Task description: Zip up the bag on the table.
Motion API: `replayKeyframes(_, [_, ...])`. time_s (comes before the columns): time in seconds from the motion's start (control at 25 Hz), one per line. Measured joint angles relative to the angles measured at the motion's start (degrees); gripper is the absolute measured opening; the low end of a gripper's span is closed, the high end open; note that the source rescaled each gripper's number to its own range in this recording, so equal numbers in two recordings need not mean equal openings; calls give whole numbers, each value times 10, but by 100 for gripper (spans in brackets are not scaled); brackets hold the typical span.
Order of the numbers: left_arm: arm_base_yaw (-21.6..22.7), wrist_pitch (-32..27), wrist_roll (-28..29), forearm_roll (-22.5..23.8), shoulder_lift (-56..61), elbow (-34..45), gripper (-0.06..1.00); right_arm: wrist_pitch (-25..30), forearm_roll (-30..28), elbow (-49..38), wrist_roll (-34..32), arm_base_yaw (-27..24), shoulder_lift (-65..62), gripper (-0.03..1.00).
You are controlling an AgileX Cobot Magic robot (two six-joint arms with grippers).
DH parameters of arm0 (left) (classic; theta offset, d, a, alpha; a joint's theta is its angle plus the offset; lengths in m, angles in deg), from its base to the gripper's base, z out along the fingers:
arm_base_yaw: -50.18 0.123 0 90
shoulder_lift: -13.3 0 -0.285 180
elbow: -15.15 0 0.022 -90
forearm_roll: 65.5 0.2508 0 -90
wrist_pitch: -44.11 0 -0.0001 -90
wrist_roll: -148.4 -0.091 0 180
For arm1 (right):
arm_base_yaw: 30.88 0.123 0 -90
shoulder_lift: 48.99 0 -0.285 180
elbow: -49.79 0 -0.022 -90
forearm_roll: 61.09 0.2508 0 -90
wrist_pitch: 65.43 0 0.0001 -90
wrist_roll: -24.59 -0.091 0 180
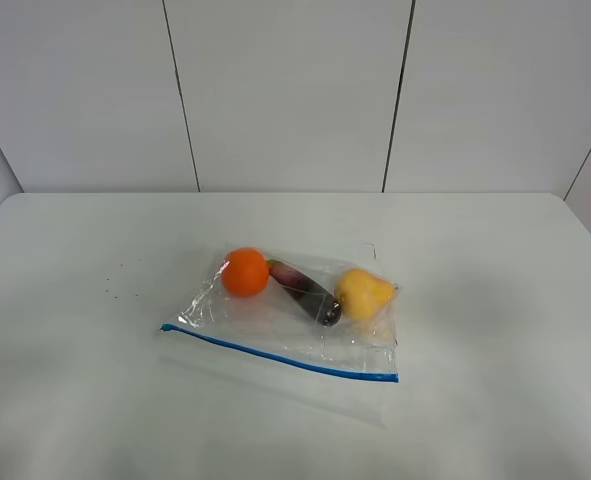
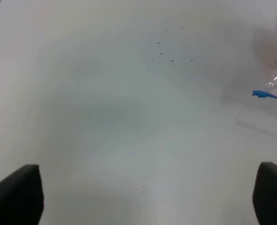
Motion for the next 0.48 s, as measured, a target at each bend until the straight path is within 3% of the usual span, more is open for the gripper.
replayKeyframes(0.48, [0,0,0,0,0,0,100,48,0,0,-6,0,-51,100])
